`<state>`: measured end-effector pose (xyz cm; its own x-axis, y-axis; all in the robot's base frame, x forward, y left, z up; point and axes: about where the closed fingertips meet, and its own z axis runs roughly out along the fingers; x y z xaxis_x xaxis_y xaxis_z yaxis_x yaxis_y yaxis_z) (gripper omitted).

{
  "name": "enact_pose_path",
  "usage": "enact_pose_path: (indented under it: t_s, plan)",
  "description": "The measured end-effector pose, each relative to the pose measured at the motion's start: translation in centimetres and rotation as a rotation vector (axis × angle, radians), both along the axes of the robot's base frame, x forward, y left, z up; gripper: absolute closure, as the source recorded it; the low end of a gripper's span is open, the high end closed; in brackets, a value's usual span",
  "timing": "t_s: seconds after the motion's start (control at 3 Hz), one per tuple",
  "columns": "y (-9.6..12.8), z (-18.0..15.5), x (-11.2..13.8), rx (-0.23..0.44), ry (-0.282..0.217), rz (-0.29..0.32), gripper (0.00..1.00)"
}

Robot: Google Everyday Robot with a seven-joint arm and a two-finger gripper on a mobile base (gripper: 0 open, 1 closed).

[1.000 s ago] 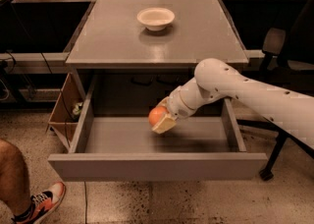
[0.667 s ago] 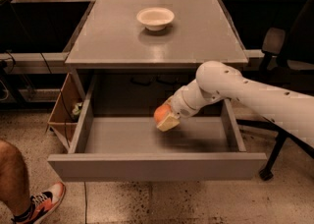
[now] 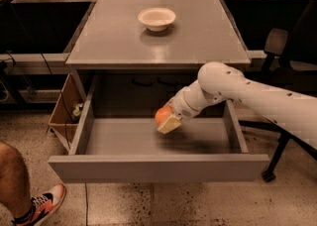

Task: Place orange into top drawer

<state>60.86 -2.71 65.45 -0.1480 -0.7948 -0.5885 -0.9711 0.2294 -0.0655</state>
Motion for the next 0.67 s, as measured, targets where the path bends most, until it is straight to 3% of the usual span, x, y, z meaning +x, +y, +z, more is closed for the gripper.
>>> enact_pose_path:
  t_s: [0.33,0.67]
  plan:
    - [0.01,-0.01,0.0,0.0,0.0,0.0,0.0]
    - [0.01,-0.01,0.0,0.0,0.0,0.0,0.0]
